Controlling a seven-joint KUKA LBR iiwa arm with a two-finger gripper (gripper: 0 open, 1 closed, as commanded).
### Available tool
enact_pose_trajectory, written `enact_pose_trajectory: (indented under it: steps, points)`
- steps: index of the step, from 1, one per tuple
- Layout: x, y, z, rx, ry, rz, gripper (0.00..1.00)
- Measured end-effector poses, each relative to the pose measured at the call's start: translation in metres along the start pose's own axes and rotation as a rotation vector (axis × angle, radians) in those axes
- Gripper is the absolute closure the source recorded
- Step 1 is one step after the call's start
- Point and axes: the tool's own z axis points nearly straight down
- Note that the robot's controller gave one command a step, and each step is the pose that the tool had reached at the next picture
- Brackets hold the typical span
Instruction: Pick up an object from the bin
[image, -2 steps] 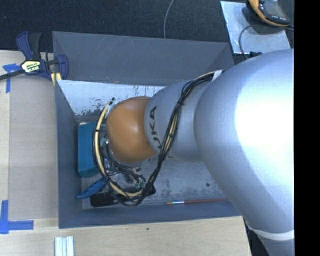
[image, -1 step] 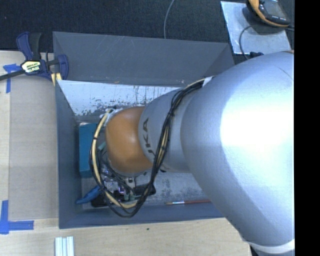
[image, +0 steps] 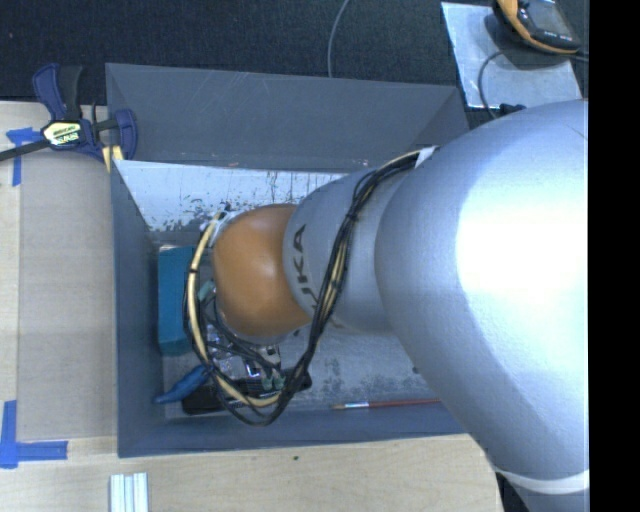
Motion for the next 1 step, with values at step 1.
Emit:
enact_pose_trajectory:
  steps: [1]
  points:
    - [0.0003, 0.0007, -0.0001, -0.002, -0.001, 0.026, 1.0]
